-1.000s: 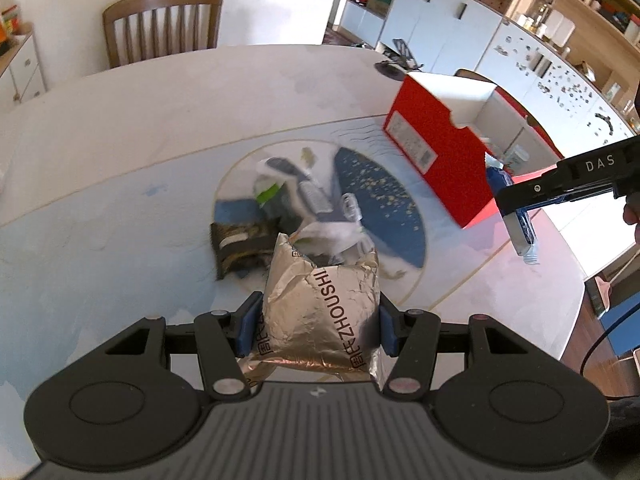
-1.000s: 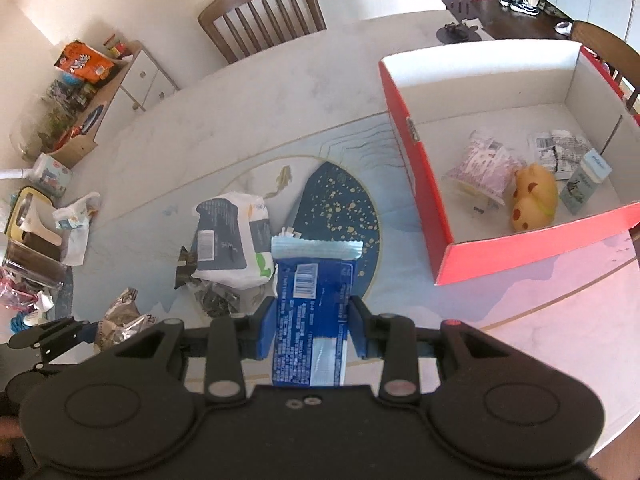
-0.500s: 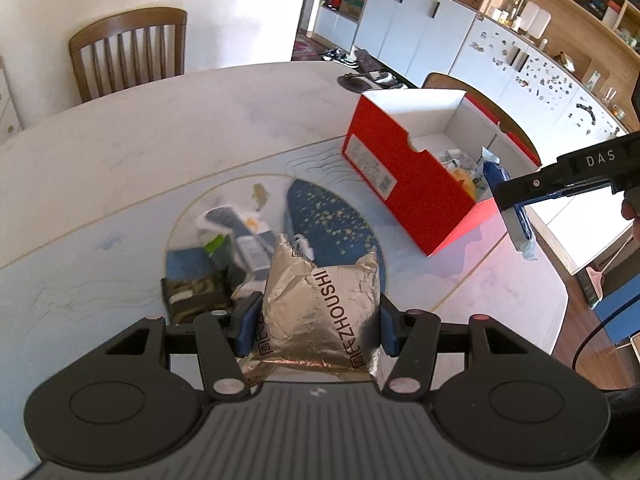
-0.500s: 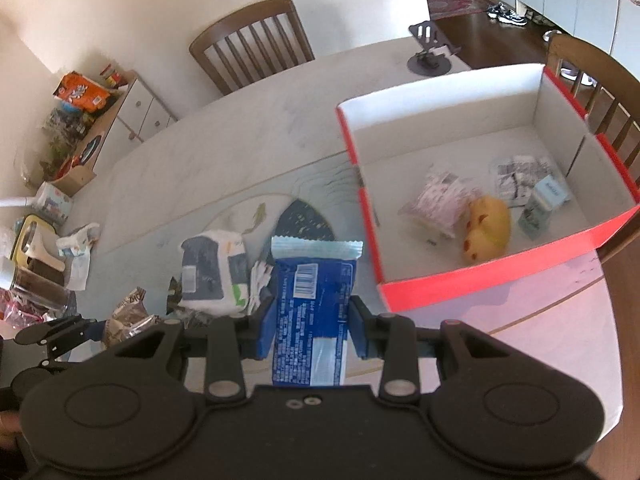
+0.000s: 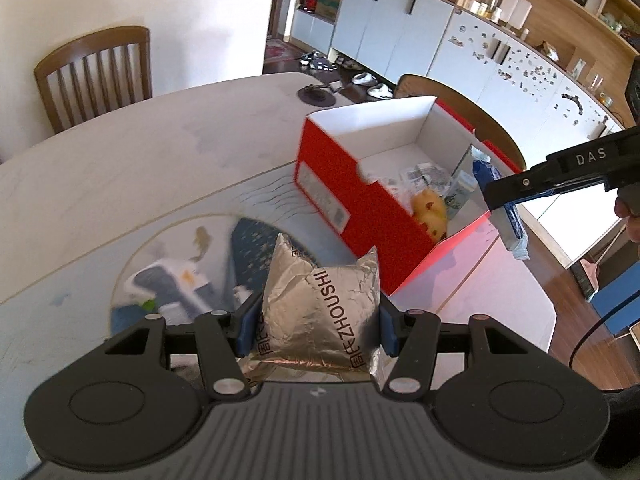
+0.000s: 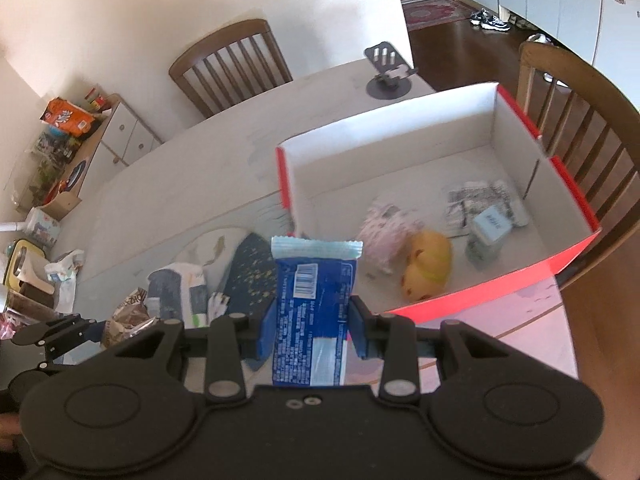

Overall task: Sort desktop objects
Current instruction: 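Lift the silver bag and blue wafer bar and carry both over the shoebox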

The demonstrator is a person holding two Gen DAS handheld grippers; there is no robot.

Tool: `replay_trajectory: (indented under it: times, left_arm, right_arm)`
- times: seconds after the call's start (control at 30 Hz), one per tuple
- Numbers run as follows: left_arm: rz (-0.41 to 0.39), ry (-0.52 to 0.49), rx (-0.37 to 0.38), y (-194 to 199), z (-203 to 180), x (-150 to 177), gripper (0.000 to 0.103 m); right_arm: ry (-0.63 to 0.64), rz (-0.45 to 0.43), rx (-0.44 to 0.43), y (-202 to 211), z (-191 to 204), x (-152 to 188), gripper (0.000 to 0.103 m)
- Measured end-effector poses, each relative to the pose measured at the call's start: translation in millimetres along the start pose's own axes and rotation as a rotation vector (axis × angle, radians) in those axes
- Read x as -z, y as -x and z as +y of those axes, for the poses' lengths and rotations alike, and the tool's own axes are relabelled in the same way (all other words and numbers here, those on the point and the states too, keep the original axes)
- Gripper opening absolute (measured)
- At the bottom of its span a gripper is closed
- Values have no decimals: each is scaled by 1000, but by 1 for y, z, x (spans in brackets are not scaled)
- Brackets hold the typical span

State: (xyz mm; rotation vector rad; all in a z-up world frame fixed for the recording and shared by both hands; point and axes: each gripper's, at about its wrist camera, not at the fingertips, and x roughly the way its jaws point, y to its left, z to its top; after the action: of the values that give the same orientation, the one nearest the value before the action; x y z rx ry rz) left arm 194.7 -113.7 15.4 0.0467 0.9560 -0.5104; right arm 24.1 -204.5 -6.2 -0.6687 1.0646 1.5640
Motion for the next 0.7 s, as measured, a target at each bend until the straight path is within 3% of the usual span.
replay_trajectory:
  times: [0.7]
  left_arm:
    - [10,-125,43,-56,-77,-66,56]
  right_arm:
    - [-4,-30,36,-3,-60,-44,36]
